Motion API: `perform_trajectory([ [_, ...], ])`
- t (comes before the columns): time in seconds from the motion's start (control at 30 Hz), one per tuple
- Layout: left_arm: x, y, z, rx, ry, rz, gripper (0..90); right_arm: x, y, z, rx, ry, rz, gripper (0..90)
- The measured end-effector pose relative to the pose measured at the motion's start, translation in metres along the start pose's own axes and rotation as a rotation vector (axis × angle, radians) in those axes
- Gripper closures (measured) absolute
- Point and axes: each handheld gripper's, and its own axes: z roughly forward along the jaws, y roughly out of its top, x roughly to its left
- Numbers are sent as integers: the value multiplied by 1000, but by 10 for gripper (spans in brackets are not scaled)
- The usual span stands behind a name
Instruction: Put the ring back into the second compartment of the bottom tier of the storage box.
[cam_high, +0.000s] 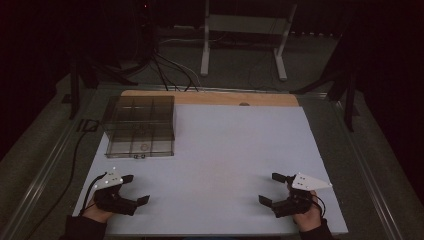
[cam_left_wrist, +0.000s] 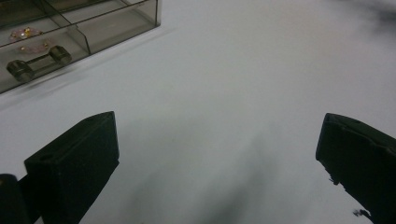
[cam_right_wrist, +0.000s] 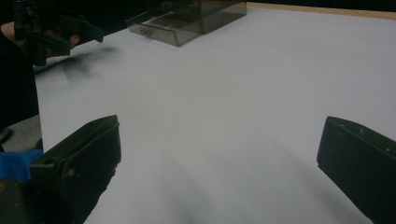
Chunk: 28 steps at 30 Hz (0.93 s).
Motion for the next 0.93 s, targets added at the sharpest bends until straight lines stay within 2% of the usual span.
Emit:
perform_trajectory([
  [0.37, -6, 2, 7, 4, -30, 22, 6, 0, -1, 1, 10, 2, 1, 0],
  [0.5, -6, 2, 8, 8, -43, 15, 6, -1, -1, 2, 12, 2, 4, 0],
  [0.93, -5, 2, 8, 8, -47, 14, 6, -1, -1, 1, 8, -2, 9, 0],
])
